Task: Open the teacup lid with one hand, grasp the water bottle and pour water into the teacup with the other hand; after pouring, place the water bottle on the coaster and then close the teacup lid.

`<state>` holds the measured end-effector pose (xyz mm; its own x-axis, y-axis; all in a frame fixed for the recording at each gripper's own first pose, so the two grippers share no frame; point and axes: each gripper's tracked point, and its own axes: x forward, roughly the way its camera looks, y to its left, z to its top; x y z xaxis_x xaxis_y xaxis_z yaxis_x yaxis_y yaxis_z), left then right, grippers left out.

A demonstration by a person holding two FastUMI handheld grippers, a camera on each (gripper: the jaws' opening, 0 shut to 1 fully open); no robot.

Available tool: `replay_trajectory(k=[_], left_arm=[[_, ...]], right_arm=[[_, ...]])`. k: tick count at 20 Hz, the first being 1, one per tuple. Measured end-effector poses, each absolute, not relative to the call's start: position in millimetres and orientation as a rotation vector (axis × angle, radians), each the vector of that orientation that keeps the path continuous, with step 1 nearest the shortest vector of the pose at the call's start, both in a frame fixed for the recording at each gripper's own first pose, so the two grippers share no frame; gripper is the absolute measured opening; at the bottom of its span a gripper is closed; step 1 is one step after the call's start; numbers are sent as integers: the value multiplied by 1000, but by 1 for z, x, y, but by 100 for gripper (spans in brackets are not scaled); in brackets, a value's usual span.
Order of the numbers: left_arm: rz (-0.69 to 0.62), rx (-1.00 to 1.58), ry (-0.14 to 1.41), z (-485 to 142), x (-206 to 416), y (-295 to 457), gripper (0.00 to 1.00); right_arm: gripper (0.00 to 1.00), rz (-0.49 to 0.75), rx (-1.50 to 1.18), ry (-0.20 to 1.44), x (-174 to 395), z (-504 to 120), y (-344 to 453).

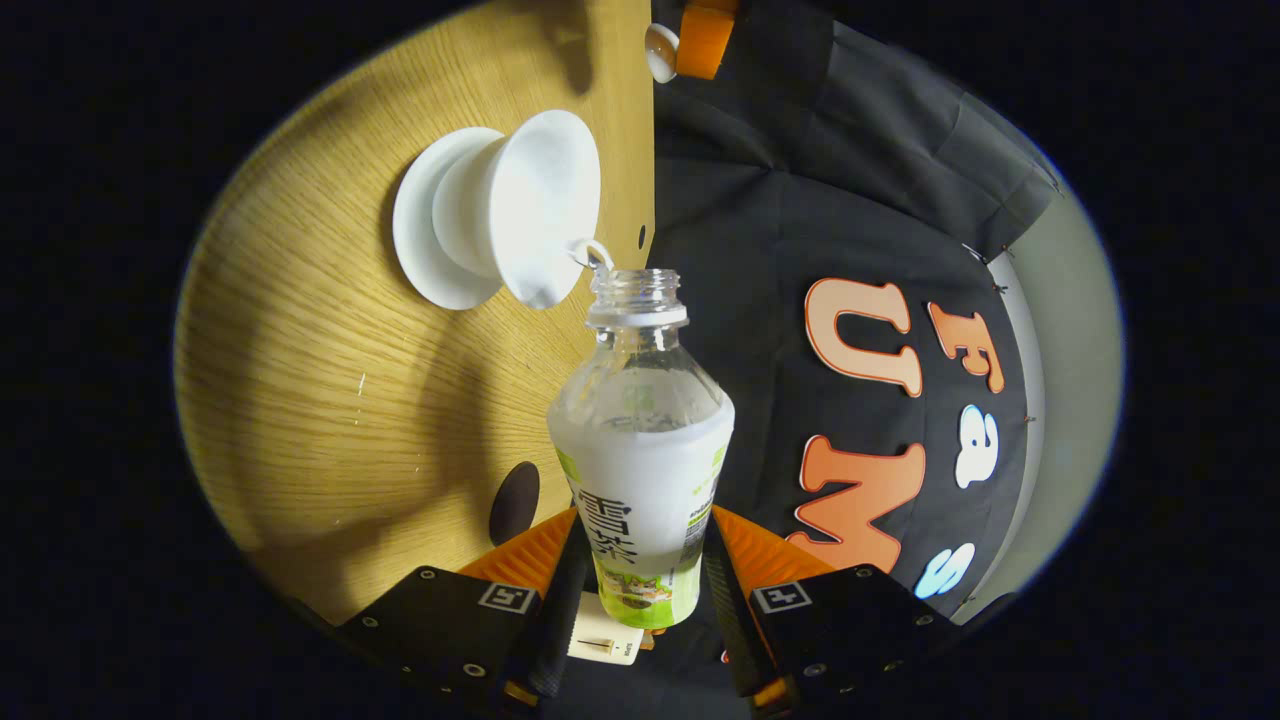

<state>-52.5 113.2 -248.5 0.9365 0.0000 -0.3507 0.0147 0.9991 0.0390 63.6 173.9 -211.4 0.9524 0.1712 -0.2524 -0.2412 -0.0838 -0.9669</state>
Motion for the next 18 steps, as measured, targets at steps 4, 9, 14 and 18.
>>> replay_trajectory(k=[4, 9, 14, 18], left_arm=[[-8, 37, 356, -249, -56, 113, 30], [-14, 38, 355, -246, -56, 114, 30], [-12, 8, 357, -245, -55, 116, 30], [-12, 12, 363, -245, -56, 118, 32]], right_arm=[[64, 318, -1663, 3, 73, -197, 171], [64, 291, -1693, -48, 82, -173, 166], [64, 263, -1721, -110, 92, -144, 165], [64, 255, -1734, -164, 93, -130, 173]])
